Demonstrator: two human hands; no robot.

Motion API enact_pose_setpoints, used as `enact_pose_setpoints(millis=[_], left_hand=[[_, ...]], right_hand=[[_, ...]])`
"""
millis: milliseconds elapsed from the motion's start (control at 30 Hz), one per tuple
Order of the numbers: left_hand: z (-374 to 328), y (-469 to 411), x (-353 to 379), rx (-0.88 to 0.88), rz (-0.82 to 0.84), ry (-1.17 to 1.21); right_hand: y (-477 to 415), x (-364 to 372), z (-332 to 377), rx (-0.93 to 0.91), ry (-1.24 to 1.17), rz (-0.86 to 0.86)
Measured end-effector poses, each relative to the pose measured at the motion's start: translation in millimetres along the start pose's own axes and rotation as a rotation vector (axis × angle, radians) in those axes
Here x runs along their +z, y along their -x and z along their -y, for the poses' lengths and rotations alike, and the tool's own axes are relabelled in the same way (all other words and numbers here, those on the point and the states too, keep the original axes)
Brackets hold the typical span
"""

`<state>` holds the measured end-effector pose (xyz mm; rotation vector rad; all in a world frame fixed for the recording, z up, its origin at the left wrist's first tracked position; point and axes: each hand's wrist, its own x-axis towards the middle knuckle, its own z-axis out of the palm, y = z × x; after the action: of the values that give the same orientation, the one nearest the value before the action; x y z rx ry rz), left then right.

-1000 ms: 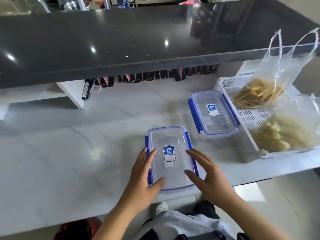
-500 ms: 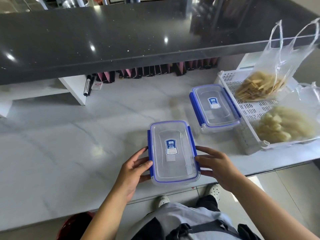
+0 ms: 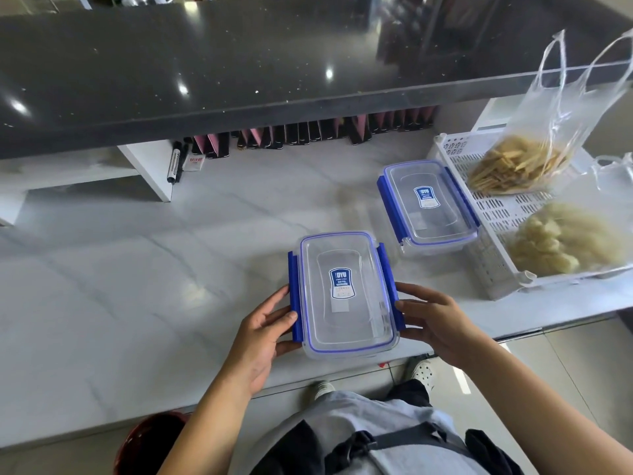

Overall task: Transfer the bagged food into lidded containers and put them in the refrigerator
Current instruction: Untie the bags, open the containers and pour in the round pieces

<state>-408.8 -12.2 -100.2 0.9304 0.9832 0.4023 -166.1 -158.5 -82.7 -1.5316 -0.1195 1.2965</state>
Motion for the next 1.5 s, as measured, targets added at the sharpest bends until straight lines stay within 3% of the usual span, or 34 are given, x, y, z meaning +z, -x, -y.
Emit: enact_pose_setpoints(millis=[100,200,300,400,467,533,833,1133,1500], left_hand=[[2,-1,1,-0.008,-0.012,0.03],[5,0,4,0.039,-0.054,-0.033],[5,5,0,0.21,-0.062,-0.408],[3,12,0,0.358,0.107,-0.767],[6,16,7,0.375,0.17,-0.917],[13,14,13,0.41,0.156,-1.014],[13,-11,9,0.479,0.003,-1.205],[-20,-41,7,0.422,-0.091,-1.179],[-54,-60,4,0.335,-0.16,-1.126]], right_hand=[[-1,-5,-2,-0.009,-0.016,-0.022],[-1,-3,-4,-0.146,0.104,-0.078],[10,-1,0,-0.348,0.478,-0.036],[22,1,-3,-0.49,0.974,0.109],[23,4,-13,-0.522,1.258,0.119],[21,9,-21,-0.517,1.394,0.089],[-1,38,-5,-0.573,1.506,0.008],[-51,55,21,-0.68,1.555,-0.004],[-87,69,34,-0.736,1.412,0.035]])
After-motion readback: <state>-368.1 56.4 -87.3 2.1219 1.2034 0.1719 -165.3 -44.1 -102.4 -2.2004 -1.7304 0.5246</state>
